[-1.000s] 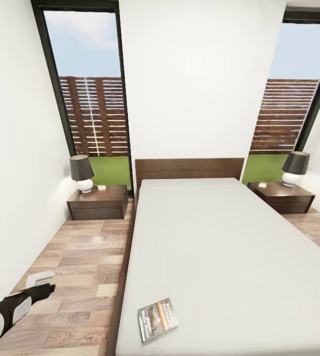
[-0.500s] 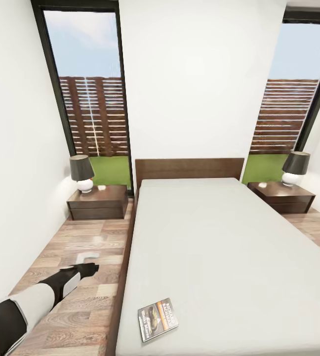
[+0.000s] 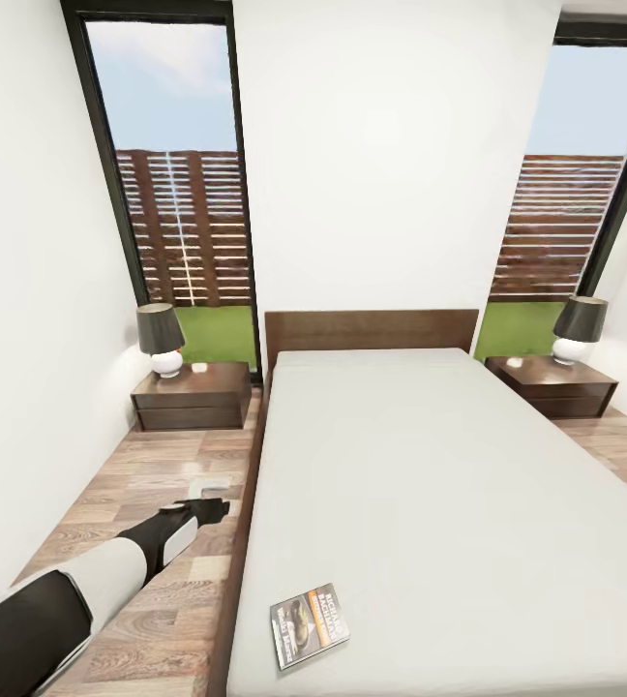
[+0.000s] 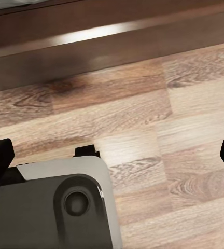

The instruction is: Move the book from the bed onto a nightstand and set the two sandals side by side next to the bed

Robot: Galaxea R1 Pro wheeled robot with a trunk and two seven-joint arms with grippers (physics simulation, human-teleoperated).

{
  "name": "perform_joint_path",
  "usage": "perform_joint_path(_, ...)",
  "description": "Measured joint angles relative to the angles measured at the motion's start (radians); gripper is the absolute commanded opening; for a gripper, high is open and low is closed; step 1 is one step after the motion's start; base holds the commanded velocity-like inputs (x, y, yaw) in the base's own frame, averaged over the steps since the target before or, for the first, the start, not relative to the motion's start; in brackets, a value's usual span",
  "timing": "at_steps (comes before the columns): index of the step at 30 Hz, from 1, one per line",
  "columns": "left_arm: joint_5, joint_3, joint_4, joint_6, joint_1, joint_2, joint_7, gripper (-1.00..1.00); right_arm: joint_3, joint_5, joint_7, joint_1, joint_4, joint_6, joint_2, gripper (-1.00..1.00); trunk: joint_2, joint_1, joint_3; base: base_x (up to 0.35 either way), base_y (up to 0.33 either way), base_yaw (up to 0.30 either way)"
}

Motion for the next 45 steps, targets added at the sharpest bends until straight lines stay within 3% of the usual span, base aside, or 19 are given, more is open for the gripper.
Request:
perform_joint_path(7, -0.001, 0.000, -0.007, 0.002, -0.013, -0.032, 0.004, 1.00, 0.000, 0.000, 0.000, 0.000, 0.000, 0.000, 0.000, 1.00, 0.000, 0.000, 0.000, 0.000, 0.000, 0.000)
perform_joint_path(16, 0.001, -0.002, -0.012, 0.002, -0.018, -0.047, 0.006, 1.00, 0.000, 0.000, 0.000, 0.000, 0.000, 0.000, 0.000, 1.00, 0.000, 0.000, 0.000, 0.000, 0.000, 0.000)
perform_joint_path(45, -0.002, -0.002, -0.082, 0.001, -0.031, -0.053, 0.006, 1.00, 0.000, 0.000, 0.000, 0.000, 0.001, 0.000, 0.000, 1.00, 0.000, 0.000, 0.000, 0.000, 0.000, 0.000)
